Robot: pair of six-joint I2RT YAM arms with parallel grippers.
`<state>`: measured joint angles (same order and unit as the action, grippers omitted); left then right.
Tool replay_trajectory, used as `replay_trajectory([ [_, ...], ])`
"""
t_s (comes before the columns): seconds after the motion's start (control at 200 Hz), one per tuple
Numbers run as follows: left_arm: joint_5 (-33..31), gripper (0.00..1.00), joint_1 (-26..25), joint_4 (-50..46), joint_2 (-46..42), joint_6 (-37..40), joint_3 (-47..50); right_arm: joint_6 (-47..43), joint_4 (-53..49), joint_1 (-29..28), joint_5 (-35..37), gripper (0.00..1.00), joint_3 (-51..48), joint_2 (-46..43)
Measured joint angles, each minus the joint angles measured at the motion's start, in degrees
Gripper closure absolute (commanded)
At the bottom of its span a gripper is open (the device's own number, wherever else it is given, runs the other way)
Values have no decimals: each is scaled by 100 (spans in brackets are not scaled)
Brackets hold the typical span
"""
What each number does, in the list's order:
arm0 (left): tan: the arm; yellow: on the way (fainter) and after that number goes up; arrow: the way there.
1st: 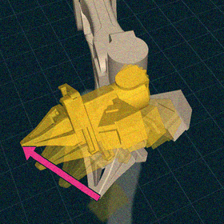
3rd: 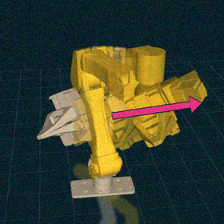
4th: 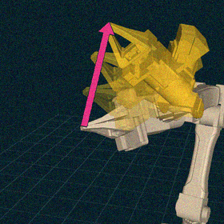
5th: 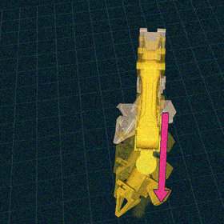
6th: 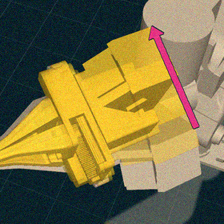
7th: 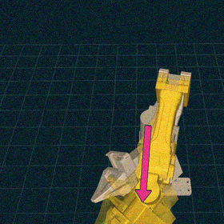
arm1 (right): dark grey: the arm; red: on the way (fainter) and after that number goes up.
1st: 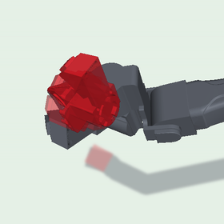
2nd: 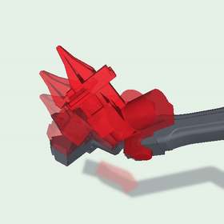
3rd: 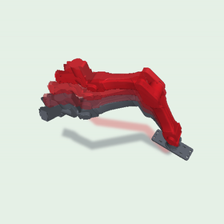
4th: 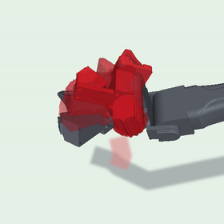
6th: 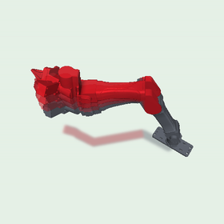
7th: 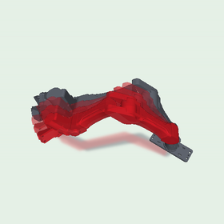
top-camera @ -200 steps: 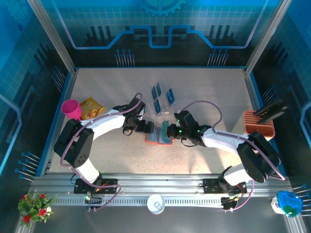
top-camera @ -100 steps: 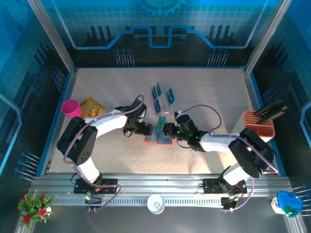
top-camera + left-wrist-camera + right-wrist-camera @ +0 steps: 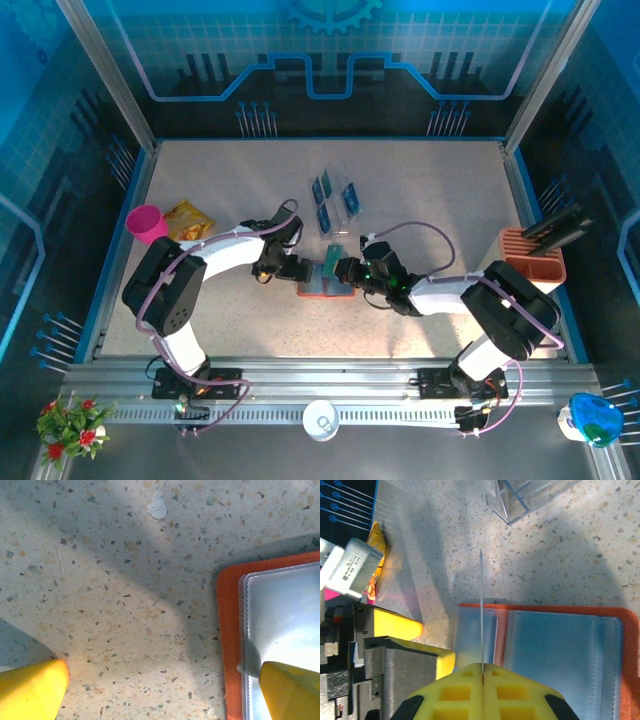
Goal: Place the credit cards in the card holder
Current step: Insert the credit card into the card slot.
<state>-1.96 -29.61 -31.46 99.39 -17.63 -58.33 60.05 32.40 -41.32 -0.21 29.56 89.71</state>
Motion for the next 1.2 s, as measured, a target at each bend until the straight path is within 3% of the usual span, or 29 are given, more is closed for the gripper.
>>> replay_trajectory([
  [0.545,-22,1,-4,28,0,2,35,103,319,-37,-35,100,-155,251],
  [1.196,-42,1,-4,68,-2,0,63,210,704,-42,-595,100,-155,634],
])
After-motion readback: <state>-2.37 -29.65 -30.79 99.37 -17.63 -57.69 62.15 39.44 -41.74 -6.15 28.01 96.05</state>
